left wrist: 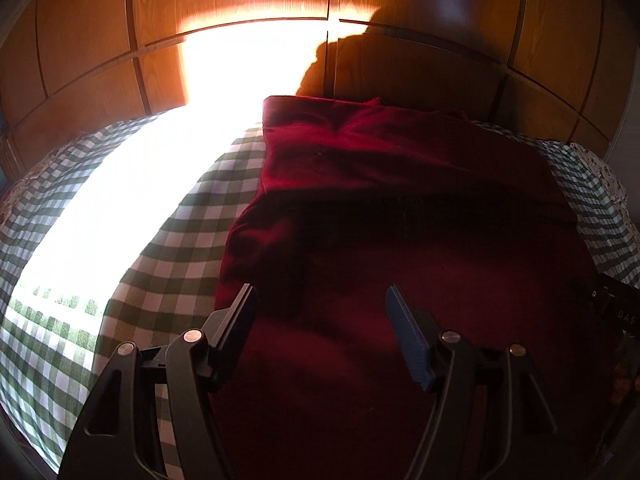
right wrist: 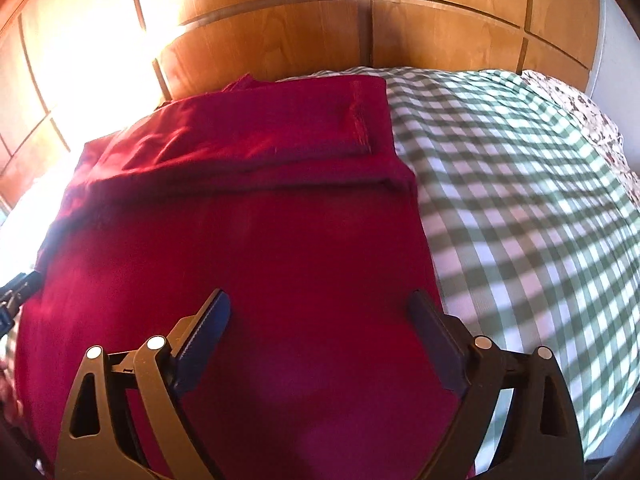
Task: Fold small clothes
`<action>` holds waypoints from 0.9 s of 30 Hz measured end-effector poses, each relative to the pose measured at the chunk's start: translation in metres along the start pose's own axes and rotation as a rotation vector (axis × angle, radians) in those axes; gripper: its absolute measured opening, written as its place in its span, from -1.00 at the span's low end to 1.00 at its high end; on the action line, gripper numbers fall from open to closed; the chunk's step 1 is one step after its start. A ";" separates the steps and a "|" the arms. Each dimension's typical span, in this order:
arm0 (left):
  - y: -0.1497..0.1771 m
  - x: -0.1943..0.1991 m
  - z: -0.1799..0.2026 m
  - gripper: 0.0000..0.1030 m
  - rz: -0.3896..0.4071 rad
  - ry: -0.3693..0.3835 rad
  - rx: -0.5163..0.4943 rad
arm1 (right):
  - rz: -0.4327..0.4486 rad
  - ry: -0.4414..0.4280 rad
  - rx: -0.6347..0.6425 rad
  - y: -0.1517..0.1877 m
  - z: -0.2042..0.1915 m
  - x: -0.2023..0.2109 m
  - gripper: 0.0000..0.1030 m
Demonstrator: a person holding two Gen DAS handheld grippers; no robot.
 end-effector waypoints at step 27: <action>0.124 0.094 -0.060 0.05 -0.159 0.214 -0.126 | -0.170 -0.153 -0.126 0.131 0.044 0.089 0.28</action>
Point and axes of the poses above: each gripper's, at about its wrist camera, not at the fingertips, and x roughly against the way its jaws point, z to its right, y to its underside, the point moved 8 cm from there along -x, roughly the way its jaws point, and after that the axes turned 1 degree about x, right-handed, at the moved point
